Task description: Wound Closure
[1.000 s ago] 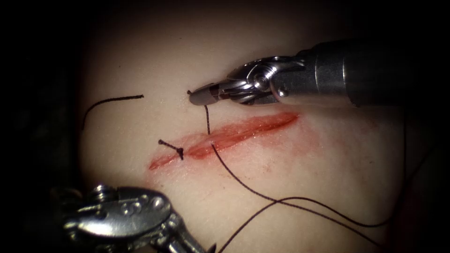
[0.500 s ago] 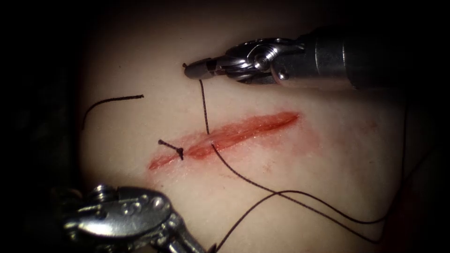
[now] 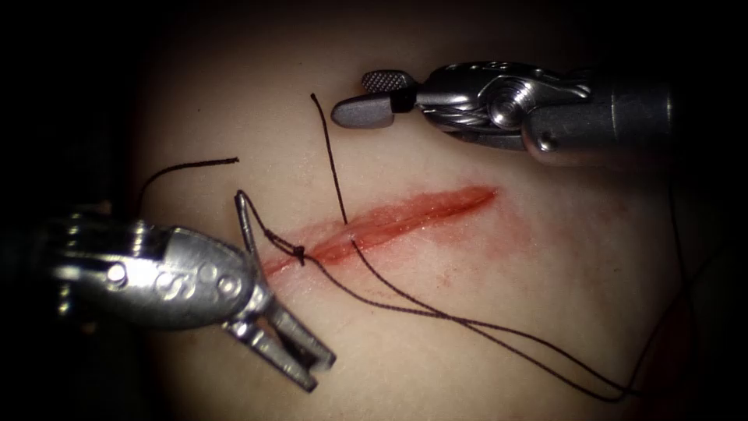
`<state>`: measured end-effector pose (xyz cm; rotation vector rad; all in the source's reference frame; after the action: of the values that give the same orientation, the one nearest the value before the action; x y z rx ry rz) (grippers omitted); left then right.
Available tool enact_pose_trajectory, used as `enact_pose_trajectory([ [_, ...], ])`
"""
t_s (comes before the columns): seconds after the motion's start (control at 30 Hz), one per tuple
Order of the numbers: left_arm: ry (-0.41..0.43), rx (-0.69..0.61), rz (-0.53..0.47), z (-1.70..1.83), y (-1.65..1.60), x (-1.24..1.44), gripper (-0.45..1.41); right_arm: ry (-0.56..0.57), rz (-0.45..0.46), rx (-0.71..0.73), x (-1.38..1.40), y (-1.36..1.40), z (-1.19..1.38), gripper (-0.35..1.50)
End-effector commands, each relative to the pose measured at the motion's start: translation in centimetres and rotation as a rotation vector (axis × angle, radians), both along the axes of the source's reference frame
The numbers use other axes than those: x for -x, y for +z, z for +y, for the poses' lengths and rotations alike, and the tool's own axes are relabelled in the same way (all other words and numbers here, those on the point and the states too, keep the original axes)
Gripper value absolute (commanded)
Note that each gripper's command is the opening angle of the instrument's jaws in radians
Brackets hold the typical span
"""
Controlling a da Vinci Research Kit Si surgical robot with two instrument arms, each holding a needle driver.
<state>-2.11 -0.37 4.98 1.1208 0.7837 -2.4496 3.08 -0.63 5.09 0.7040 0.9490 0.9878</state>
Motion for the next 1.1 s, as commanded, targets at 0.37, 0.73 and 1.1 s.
enact_pose_trajectory([
  [0.37, 0.240, 0.455, -0.128, -0.13, 0.12, 0.21, -0.45, 0.098, -0.009, -0.349, 0.08, -0.19, -0.90, 0.96],
  [0.73, 0.318, 0.516, -0.169, -0.28, 0.20, 0.34, -0.45, 0.072, 0.218, -0.369, -0.13, -0.07, -1.18, 0.72],
  [1.1, 0.426, 0.569, -0.273, -0.43, 0.26, 0.44, -0.45, 0.056, 0.307, -0.383, -0.16, -0.04, -0.96, 1.06],
])
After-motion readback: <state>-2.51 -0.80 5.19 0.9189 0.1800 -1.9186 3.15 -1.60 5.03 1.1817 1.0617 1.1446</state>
